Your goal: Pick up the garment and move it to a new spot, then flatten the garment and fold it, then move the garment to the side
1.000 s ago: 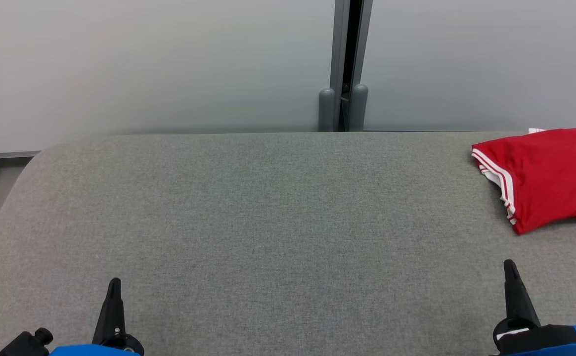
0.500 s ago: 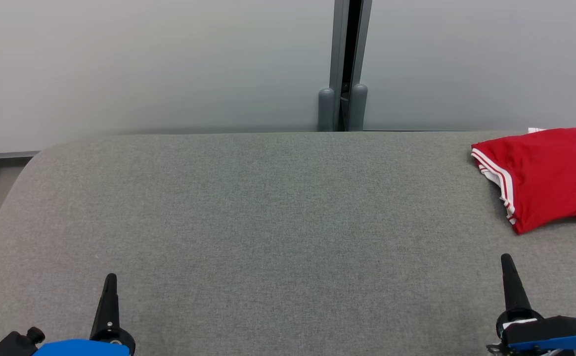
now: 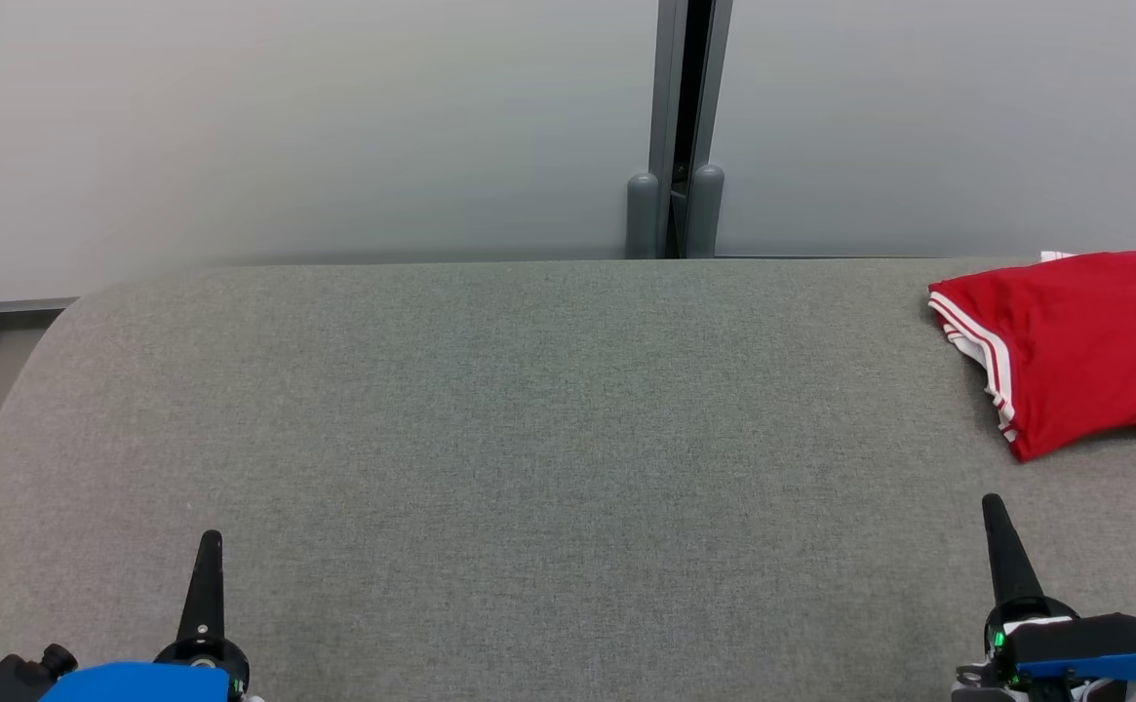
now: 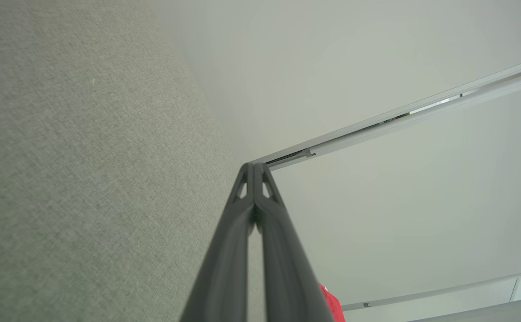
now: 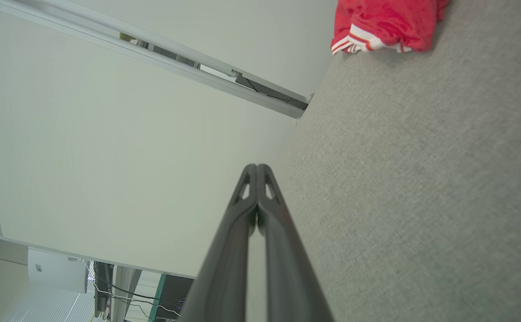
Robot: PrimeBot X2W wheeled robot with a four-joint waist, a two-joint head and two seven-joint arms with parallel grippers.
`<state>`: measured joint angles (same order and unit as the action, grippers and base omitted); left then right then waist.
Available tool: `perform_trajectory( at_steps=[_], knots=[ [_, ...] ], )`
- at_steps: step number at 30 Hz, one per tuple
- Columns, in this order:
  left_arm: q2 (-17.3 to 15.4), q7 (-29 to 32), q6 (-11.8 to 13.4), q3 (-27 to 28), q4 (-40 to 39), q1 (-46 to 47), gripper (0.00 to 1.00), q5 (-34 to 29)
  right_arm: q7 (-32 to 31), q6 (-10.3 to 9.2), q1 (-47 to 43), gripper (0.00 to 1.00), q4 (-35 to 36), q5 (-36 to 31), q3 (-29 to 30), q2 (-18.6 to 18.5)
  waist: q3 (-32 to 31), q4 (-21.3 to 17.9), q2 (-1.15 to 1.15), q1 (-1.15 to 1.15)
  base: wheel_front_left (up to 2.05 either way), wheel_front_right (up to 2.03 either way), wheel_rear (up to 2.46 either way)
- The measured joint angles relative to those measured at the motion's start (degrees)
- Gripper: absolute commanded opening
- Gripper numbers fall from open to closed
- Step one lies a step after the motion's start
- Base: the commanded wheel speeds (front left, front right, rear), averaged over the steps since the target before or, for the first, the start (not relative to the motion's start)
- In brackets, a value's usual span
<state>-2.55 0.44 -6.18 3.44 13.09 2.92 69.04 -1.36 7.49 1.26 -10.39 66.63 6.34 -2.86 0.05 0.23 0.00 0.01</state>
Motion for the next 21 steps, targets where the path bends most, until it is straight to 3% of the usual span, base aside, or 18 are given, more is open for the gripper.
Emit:
perform_trajectory(
  at_steps=[21],
  knots=[
    [0.0, 2.8, -0.5, 1.5, 0.4, 1.4, 0.00, 10.8, -2.3, 0.00, 2.2, 0.00, -1.7, 11.9, 0.0, 0.0, 0.1, -0.1, 0.00, 0.00, 0.00, 0.00, 0.00]
  ],
)
